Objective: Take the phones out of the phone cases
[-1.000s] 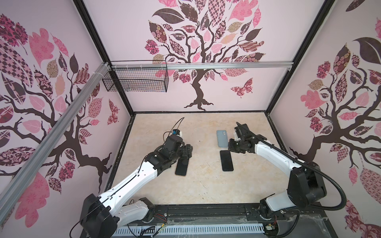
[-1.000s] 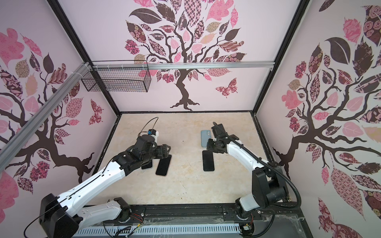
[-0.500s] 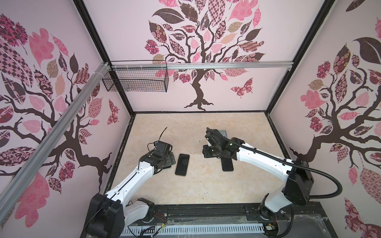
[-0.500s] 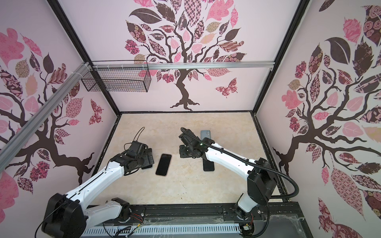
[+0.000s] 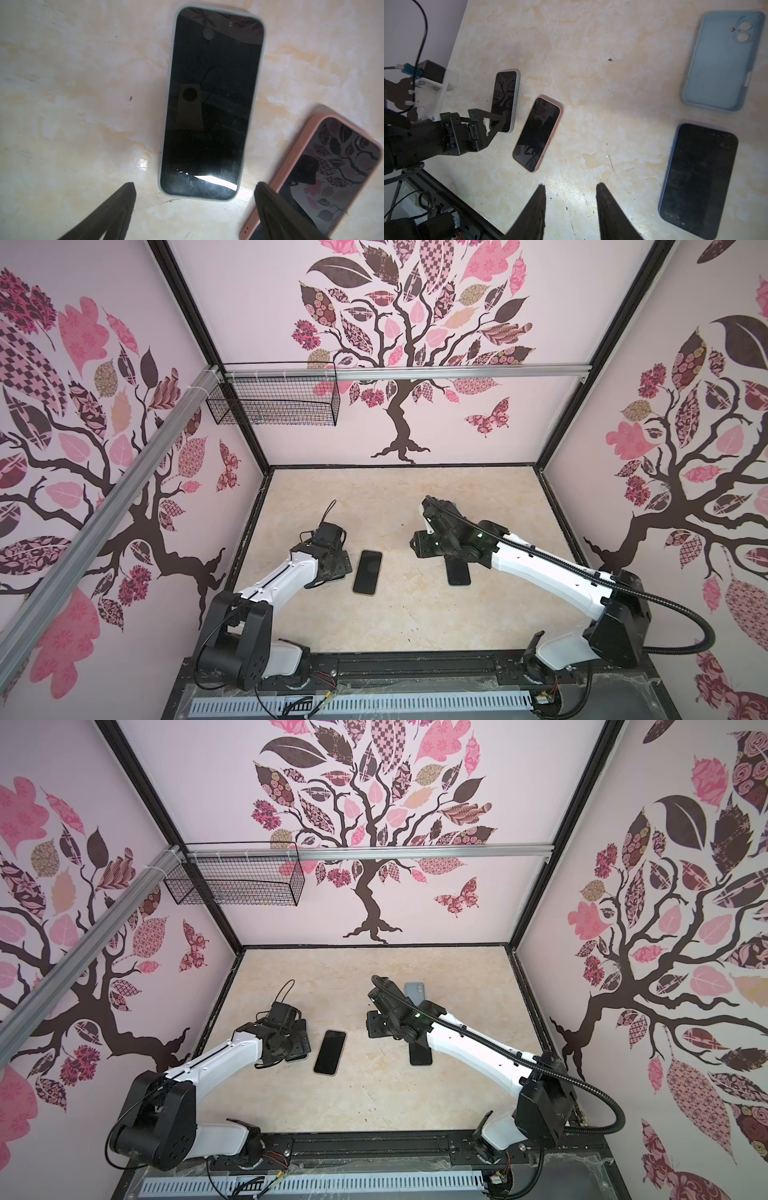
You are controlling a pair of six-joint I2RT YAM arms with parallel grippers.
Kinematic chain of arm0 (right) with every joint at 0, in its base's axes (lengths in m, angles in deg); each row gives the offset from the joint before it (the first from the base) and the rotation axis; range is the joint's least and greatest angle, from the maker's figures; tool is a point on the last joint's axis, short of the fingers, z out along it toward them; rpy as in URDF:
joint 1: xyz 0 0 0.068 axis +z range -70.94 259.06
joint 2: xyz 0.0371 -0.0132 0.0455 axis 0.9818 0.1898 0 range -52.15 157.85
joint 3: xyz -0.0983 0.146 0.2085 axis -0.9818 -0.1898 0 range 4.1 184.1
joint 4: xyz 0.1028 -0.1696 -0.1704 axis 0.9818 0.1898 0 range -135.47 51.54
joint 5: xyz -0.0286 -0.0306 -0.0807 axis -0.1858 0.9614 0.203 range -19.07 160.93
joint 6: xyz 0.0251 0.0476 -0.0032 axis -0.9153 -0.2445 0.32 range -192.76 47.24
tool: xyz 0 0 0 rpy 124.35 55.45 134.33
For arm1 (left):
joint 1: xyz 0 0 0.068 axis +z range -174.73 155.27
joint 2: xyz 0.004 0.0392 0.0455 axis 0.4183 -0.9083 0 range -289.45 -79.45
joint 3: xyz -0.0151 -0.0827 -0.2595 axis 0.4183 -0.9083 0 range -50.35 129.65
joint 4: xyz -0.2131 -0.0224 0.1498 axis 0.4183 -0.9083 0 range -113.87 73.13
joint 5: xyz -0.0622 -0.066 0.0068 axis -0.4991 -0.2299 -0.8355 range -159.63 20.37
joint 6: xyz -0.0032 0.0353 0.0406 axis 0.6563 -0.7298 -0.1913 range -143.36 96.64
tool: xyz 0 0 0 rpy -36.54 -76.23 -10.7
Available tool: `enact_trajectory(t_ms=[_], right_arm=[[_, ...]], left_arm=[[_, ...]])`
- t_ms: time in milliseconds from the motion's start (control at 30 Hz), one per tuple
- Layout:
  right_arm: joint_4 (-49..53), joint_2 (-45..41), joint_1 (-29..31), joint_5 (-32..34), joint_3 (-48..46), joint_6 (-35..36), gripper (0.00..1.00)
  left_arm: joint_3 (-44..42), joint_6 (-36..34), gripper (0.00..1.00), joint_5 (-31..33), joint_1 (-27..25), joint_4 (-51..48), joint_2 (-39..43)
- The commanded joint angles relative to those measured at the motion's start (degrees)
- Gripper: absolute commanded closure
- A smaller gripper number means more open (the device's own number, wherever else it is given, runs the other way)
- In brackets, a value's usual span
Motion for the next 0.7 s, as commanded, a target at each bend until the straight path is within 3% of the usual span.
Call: enact_trajectory(t_ms=[0,333,667], right_arm=[[0.0,-1.7,-0.1,0.2,-0.3,0.5,0.56],[0.4,-2.4,0.0,0.3,-1.5,0.4,0.56],[0.9,-2.4,-0.1,0.6,-1.9,1.0,0.56]], left_arm=[[2.9,-1.5,0.06,-2.1,0.5,1.4,-1.8],[5.3,-3.0,0.14,-2.3,1.9,1.3,-7.1],[6.6,-3.9,0.1,-3.2,3.1,1.5,-10.6]])
